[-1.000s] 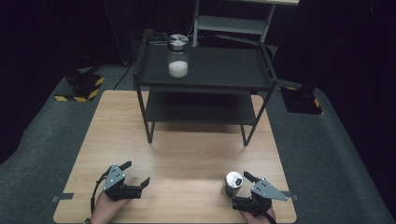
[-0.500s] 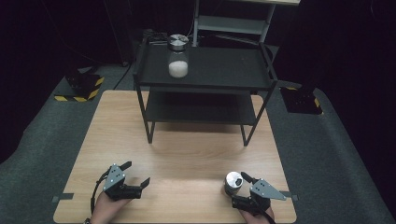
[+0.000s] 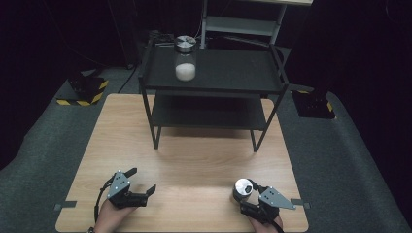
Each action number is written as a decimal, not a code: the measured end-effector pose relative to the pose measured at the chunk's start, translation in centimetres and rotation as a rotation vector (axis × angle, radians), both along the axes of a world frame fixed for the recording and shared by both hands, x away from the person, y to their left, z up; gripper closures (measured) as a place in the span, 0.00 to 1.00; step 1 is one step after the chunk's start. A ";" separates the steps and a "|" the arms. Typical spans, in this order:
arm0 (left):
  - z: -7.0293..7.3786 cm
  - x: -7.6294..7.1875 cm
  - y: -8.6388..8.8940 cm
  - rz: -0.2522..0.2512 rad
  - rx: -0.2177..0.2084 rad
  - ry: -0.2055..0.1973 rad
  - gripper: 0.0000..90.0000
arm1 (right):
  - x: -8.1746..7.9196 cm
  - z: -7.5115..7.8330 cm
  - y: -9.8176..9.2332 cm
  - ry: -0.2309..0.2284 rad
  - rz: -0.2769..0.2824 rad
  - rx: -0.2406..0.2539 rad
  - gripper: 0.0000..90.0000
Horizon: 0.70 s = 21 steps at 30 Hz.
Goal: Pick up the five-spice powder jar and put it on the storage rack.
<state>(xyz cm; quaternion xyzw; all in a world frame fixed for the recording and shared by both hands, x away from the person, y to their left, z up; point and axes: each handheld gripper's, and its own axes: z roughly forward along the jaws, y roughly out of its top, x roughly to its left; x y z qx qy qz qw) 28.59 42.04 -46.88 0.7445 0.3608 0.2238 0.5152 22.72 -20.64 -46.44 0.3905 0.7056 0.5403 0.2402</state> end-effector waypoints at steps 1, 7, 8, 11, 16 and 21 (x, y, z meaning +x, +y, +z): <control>0.0 0.0 0.0 0.000 0.000 0.000 0.00 | 0.0 0.0 0.0 0.000 0.000 0.000 0.35; 0.0 0.0 0.0 0.000 -0.002 0.000 0.00 | 0.0 -0.2 -0.1 -0.005 -0.001 0.010 0.36; 0.0 0.0 0.0 0.000 -0.002 0.000 0.00 | -0.1 -0.2 0.0 -0.005 -0.003 0.009 0.36; 0.0 0.0 0.0 0.000 -0.004 0.000 0.00 | -0.1 -0.1 0.1 -0.005 -0.008 0.010 0.37; 0.0 0.0 0.1 0.000 -0.005 0.000 0.00 | -0.1 -0.2 0.2 -0.006 -0.014 0.011 0.37; -0.1 0.0 0.1 0.000 -0.008 0.000 0.00 | -0.2 -0.1 0.1 -0.008 -0.023 0.013 0.37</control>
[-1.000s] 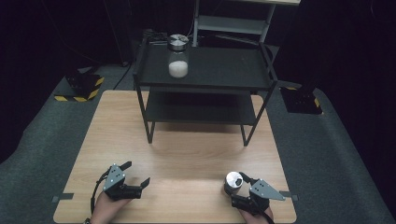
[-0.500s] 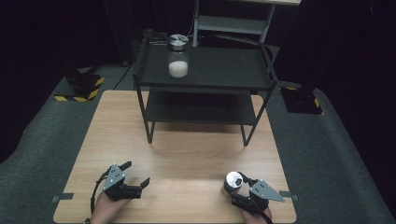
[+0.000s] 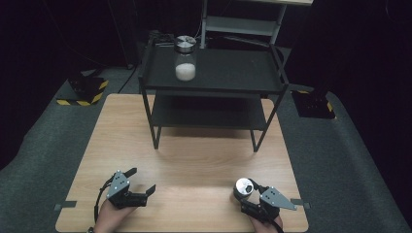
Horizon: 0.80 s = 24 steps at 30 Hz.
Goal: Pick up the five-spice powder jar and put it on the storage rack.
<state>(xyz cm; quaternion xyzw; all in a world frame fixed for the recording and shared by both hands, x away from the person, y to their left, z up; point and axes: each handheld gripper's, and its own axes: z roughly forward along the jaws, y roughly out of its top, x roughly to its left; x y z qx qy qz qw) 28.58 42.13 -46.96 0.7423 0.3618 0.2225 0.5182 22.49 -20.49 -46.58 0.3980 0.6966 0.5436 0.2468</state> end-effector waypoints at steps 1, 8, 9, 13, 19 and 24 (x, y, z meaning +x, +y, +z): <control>0.0 0.0 0.0 0.000 0.001 0.000 0.00 | 0.0 0.0 0.0 0.001 -0.001 0.002 0.37; 0.0 0.0 0.0 0.000 -0.001 0.001 0.00 | -0.2 0.0 -0.2 -0.005 -0.016 0.013 0.37; 0.0 0.0 0.0 -0.001 0.000 0.001 0.00 | -0.3 0.1 -0.2 -0.008 -0.017 0.013 0.37; 0.0 0.0 0.0 -0.001 -0.001 0.001 0.00 | -0.5 0.3 -0.2 -0.017 -0.027 0.017 0.38; 0.0 0.0 0.0 -0.001 -0.005 0.002 0.00 | -0.9 0.6 -0.3 -0.035 -0.046 0.022 0.39; 0.0 0.0 0.1 -0.001 -0.006 0.002 0.00 | -1.0 0.9 -0.2 -0.045 -0.052 0.009 0.39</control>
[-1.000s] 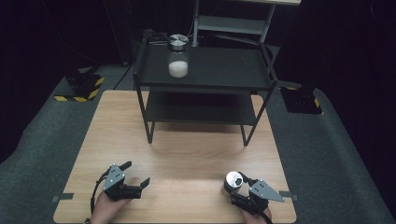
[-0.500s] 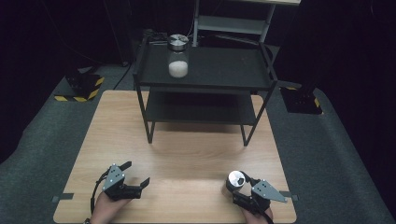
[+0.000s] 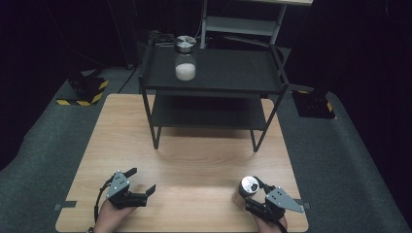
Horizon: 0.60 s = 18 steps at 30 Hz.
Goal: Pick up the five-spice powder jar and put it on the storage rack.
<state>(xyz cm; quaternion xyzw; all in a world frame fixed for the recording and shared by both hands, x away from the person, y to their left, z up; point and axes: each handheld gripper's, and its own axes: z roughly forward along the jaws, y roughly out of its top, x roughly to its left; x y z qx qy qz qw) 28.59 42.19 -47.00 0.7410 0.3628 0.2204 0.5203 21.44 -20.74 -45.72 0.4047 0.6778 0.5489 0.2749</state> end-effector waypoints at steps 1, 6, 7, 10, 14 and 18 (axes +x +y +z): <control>0.0 0.0 0.0 0.000 0.000 0.000 0.00 | 0.0 0.1 0.0 -0.002 -0.002 -0.003 0.39; 0.0 0.0 0.0 0.001 -0.003 0.001 0.00 | -0.2 0.4 0.2 -0.008 -0.010 -0.016 0.39; 0.0 0.0 0.0 0.001 -0.003 0.001 0.00 | -0.2 0.4 0.2 -0.008 -0.010 -0.016 0.39; 0.0 0.0 0.0 0.000 -0.003 0.000 0.00 | -0.2 0.6 0.3 -0.011 -0.011 -0.019 0.39; 0.0 0.0 0.0 0.000 -0.004 0.003 0.00 | -0.2 0.9 0.3 -0.015 -0.013 -0.014 0.39; 0.0 0.0 0.2 -0.001 -0.009 0.005 0.00 | -0.1 1.7 0.4 -0.029 -0.010 -0.012 0.39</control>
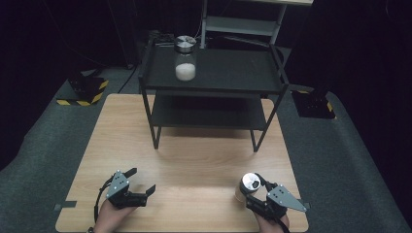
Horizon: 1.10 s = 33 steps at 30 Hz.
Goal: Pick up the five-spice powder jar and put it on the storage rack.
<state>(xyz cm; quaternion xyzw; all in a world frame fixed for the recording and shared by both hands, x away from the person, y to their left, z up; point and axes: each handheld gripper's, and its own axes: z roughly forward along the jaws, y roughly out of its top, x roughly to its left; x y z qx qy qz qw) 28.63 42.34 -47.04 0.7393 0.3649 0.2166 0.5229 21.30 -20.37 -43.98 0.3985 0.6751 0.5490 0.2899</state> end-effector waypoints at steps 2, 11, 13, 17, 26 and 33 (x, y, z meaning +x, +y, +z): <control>0.0 0.0 0.0 0.000 -0.001 0.000 0.00 | 0.1 0.4 0.1 -0.003 -0.001 -0.002 0.39; 0.0 0.0 0.0 -0.004 0.002 -0.004 0.00 | 0.5 2.2 0.3 -0.016 0.000 -0.020 0.39; 0.0 0.0 0.0 -0.005 0.003 -0.004 0.00 | 0.7 2.6 0.2 -0.017 0.002 -0.015 0.39; 0.0 0.0 0.0 -0.006 0.006 -0.005 0.00 | 0.8 3.4 0.3 -0.027 -0.002 -0.011 0.39; 0.0 0.0 0.1 -0.010 0.004 -0.005 0.00 | 1.8 6.5 0.8 -0.071 0.010 -0.027 0.39; -0.1 0.0 0.1 -0.011 0.000 -0.006 0.00 | 2.6 8.5 0.7 -0.090 0.016 -0.008 0.39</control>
